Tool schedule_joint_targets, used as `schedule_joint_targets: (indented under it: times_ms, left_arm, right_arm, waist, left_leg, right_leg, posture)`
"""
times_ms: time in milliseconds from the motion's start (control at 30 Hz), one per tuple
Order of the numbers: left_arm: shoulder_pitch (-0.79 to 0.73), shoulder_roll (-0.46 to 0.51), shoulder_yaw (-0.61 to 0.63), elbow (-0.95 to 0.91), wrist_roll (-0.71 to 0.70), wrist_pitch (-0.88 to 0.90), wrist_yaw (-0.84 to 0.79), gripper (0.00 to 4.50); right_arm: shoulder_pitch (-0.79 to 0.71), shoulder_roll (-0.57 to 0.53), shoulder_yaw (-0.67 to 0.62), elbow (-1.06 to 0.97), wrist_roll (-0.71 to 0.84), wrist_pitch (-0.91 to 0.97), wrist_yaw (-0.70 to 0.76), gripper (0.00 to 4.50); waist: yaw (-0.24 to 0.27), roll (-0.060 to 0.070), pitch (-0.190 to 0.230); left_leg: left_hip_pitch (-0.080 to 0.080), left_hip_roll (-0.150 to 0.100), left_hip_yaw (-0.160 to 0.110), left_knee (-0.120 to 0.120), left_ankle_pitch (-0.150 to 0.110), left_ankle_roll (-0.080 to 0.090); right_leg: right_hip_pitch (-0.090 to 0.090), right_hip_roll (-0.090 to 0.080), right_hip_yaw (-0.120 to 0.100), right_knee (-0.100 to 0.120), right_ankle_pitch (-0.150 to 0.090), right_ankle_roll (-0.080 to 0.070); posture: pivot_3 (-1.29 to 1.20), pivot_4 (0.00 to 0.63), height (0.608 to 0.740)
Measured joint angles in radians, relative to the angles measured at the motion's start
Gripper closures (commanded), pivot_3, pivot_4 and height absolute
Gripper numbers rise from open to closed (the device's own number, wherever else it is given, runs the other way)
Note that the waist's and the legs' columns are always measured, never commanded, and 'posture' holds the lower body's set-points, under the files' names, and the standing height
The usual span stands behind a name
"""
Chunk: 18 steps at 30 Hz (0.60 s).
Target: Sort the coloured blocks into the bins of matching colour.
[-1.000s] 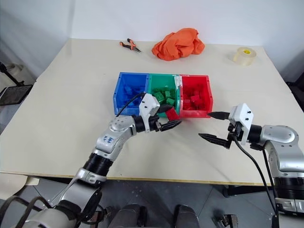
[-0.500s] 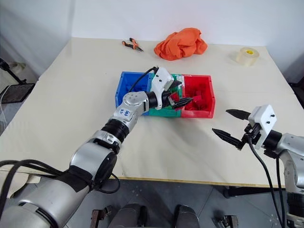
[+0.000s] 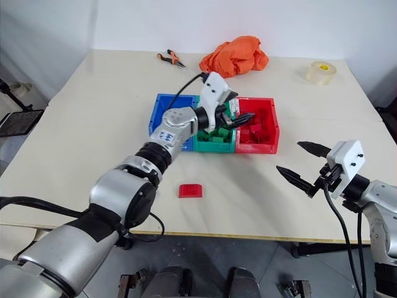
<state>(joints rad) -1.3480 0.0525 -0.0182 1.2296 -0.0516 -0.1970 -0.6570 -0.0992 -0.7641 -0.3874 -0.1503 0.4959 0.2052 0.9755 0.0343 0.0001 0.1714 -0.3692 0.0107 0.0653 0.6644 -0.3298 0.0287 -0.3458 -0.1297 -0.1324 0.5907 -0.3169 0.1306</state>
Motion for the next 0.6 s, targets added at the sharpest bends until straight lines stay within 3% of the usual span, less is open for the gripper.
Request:
schedule_joint_targets:
  times_ms: [233, 467, 600]
  left_arm:
    - [0.278, 0.145, -0.035, -0.306, -0.002, 0.11, -0.216, 0.05]
    - [0.599, 0.349, -0.056, -0.818, -0.07, 0.355, -0.403, 0.05]
    - [0.702, 0.406, -0.084, -0.944, -0.085, 0.43, -0.467, 0.05]
  right_arm:
    - [-0.103, -0.019, 0.05, 0.08, -0.001, 0.006, 0.045, 0.0]
    - [-0.191, -0.028, 0.109, 0.141, -0.008, 0.01, 0.097, 0.0]
    - [-0.211, -0.036, 0.117, 0.169, -0.014, 0.01, 0.116, 0.0]
  waist:
    - [-0.011, 0.0, 0.0]
    - [-0.013, 0.001, 0.0]
    - [-0.001, 0.001, 0.0]
  left_leg:
    - [0.0, 0.001, 0.0, 0.001, 0.0, 0.0]
    - [0.0, 0.001, -0.002, 0.001, 0.0, 0.0]
    - [-0.001, 0.001, -0.005, 0.003, 0.0, 0.0]
  right_leg:
    - [-0.001, 0.001, 0.0, 0.002, 0.0, 0.0]
    - [0.0, 0.0, 0.001, 0.002, 0.0, 0.0]
    - [0.002, 0.0, 0.001, 0.002, 0.0, 0.0]
  posture:
    - [0.0, 0.15, 0.74]
    - [0.0, 0.15, 0.74]
    - [0.0, 0.15, 0.74]
